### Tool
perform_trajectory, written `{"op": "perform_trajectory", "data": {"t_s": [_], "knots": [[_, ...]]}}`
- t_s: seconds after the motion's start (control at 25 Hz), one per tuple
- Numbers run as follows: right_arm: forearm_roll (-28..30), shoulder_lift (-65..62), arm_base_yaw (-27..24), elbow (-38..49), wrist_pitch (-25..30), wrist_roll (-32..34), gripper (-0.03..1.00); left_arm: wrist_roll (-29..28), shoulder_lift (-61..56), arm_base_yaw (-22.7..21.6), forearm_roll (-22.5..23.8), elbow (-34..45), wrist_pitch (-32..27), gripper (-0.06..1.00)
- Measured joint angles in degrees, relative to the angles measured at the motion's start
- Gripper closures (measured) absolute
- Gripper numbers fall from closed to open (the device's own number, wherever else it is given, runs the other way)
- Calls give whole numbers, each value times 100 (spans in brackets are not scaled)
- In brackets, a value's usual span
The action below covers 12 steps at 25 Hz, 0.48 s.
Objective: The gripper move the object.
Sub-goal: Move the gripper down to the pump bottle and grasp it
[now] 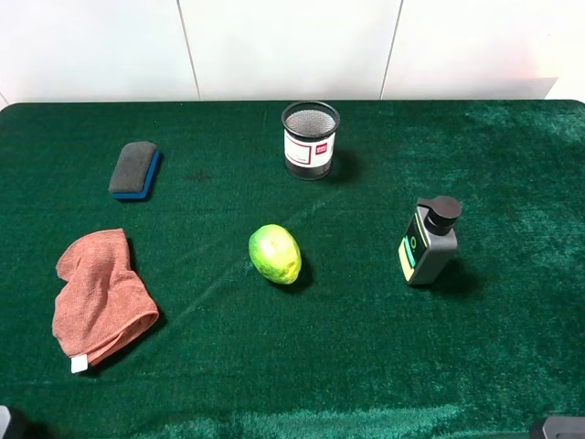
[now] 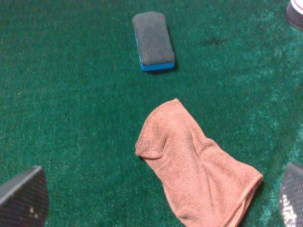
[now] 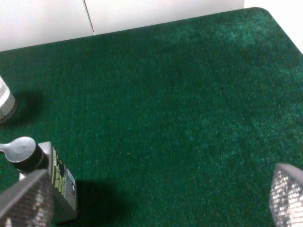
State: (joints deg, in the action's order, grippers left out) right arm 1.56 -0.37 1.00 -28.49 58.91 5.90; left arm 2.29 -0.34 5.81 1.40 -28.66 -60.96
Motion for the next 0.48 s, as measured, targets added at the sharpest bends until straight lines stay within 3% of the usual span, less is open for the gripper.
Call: {"op": "perform_trajectory", "data": {"t_s": [0.48], "knots": [[0,0,0,0,0,0,27,0,0,0,0,0,0,-5]]}}
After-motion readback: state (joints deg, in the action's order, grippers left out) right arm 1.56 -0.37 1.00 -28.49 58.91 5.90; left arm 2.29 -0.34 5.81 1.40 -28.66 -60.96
